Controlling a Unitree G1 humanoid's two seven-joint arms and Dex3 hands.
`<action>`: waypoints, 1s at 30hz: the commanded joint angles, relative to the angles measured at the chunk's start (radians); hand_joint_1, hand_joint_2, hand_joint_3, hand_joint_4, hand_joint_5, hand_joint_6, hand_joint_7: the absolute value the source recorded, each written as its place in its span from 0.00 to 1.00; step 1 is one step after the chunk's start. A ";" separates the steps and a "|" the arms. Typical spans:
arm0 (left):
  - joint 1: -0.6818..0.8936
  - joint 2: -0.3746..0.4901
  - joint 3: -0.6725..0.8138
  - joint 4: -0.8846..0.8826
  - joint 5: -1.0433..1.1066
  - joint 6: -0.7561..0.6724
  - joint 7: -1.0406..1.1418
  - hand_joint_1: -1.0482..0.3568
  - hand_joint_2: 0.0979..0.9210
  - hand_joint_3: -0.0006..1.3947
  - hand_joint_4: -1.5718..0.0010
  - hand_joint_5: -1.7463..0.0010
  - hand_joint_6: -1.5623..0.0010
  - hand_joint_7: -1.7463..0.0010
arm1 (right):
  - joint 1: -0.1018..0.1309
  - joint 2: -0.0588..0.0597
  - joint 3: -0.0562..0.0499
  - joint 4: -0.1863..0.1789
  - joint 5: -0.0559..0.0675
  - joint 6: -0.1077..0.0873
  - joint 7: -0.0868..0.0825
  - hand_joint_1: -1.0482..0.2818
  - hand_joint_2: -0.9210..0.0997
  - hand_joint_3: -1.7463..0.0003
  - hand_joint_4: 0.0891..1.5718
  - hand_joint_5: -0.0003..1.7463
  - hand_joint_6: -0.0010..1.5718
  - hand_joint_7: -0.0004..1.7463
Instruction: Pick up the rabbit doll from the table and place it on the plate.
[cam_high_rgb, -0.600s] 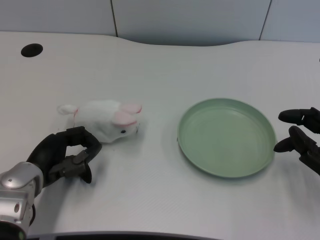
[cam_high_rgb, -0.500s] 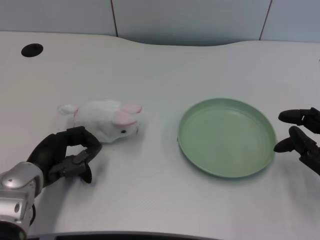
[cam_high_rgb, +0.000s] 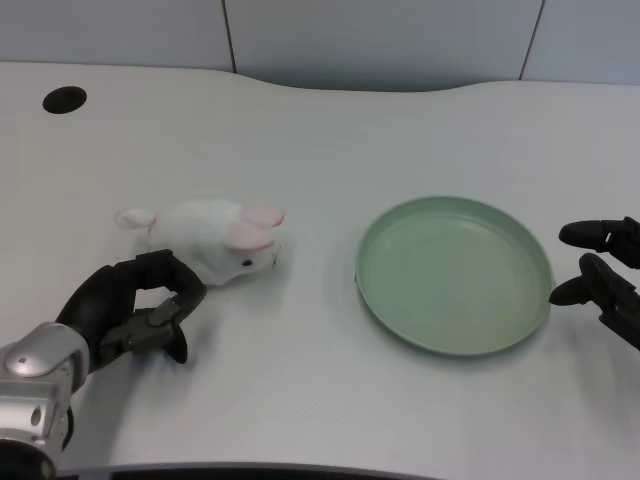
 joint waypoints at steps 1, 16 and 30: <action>0.024 0.003 0.008 0.014 -0.007 -0.063 -0.016 0.38 1.00 0.32 0.55 0.00 0.70 0.00 | 0.006 -0.010 -0.001 -0.019 -0.001 0.004 -0.010 0.59 0.00 0.68 0.14 0.87 0.18 0.63; 0.015 0.077 -0.076 -0.096 0.205 -0.412 0.174 0.38 1.00 0.30 0.74 0.00 0.75 0.19 | 0.001 -0.009 -0.005 -0.009 -0.006 -0.011 -0.033 0.59 0.00 0.67 0.12 0.88 0.17 0.62; -0.186 0.294 -0.323 -0.134 0.778 -0.472 0.584 0.22 1.00 0.11 0.90 0.78 0.80 1.00 | 0.006 -0.004 -0.002 -0.018 -0.009 0.000 -0.036 0.58 0.00 0.68 0.12 0.86 0.18 0.61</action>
